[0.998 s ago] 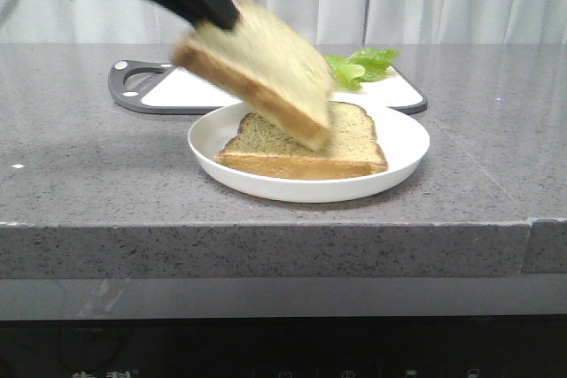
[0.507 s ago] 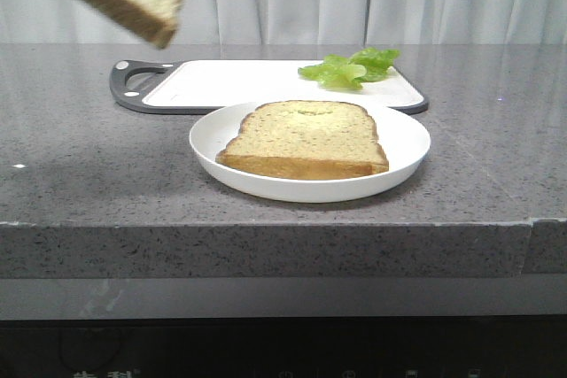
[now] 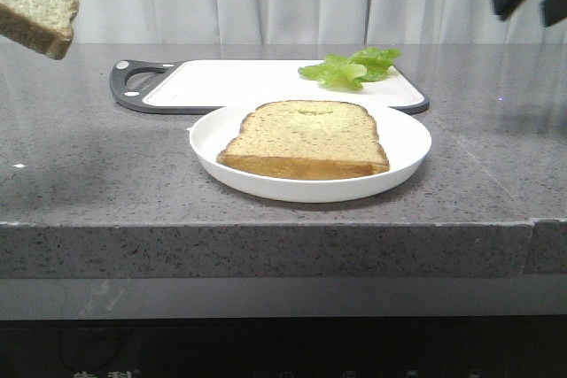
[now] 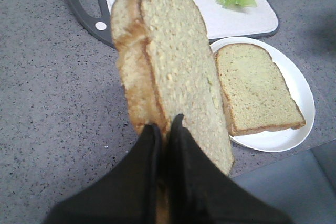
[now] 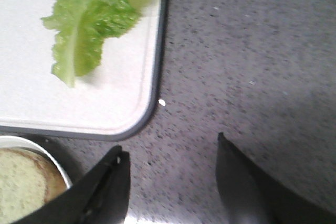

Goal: Left arm grabs bread, right arm adds lettuce

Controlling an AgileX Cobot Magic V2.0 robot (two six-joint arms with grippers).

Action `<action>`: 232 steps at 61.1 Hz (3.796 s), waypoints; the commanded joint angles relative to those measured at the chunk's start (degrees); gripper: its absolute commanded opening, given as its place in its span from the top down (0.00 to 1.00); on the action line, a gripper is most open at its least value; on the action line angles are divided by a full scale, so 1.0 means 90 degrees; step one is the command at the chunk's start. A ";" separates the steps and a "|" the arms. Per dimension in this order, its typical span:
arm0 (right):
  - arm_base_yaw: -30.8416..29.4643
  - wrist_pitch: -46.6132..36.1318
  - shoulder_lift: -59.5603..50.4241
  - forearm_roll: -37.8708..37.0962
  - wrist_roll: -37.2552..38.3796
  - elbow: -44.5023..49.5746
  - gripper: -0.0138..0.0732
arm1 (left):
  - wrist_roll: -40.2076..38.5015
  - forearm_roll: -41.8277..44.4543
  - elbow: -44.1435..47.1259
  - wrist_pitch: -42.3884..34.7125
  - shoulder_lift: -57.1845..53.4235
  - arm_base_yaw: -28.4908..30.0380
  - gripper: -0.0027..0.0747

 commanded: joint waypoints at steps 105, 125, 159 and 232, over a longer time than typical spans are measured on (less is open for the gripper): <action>-0.0029 0.1198 0.3630 0.3283 -0.1544 -0.4732 0.91 | -0.0072 -0.0343 -0.0164 -0.0405 -0.0062 0.0020 0.99; -0.0023 0.1578 0.1998 0.3452 -0.1981 -0.3421 0.91 | -0.0072 -0.0343 -0.0164 -0.0432 -0.0062 0.0020 0.99; -0.0023 0.2959 -0.0112 0.7407 -0.5892 0.0955 0.91 | -0.0072 -0.0343 -0.0164 -0.0442 -0.0062 0.0020 0.99; 0.0340 0.2508 0.0701 0.7848 -0.7208 0.2204 0.39 | -0.0072 -0.0343 -0.0164 -0.0442 -0.0062 0.0020 0.99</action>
